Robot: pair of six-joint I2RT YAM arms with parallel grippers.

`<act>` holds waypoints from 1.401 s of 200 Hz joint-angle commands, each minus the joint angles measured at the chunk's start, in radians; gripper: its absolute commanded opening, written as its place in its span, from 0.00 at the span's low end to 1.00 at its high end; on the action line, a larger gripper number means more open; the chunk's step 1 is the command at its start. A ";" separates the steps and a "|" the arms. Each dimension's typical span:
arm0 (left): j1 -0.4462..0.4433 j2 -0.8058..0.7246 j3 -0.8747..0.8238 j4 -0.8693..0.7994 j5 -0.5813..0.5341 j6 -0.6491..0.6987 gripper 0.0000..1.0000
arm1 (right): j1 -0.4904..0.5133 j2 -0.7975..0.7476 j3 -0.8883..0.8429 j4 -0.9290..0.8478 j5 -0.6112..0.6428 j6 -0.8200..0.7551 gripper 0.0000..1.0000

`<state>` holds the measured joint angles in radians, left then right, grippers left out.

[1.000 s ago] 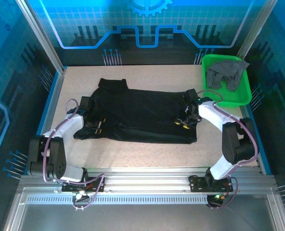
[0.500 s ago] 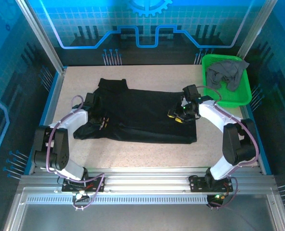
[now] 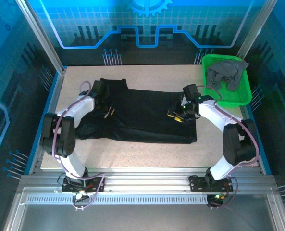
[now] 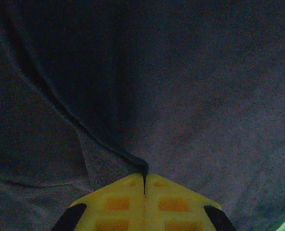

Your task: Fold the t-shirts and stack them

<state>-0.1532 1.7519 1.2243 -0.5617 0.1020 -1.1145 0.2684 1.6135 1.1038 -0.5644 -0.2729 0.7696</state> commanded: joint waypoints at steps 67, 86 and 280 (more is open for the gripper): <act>-0.140 0.350 0.467 -0.360 -0.137 0.385 0.44 | -0.012 -0.052 0.037 -0.070 -0.007 0.003 0.44; -0.140 0.290 0.470 -0.368 -0.208 0.377 0.52 | -0.012 -0.067 0.022 -0.088 0.023 -0.003 0.44; 0.490 -0.060 -0.329 -0.123 -0.095 0.066 0.15 | -0.014 0.330 0.156 -0.357 0.429 -0.084 0.26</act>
<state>0.2806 1.6680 0.9306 -0.6636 0.0566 -1.0718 0.2626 1.8946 1.2396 -0.8452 0.0807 0.7357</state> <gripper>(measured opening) 0.148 0.257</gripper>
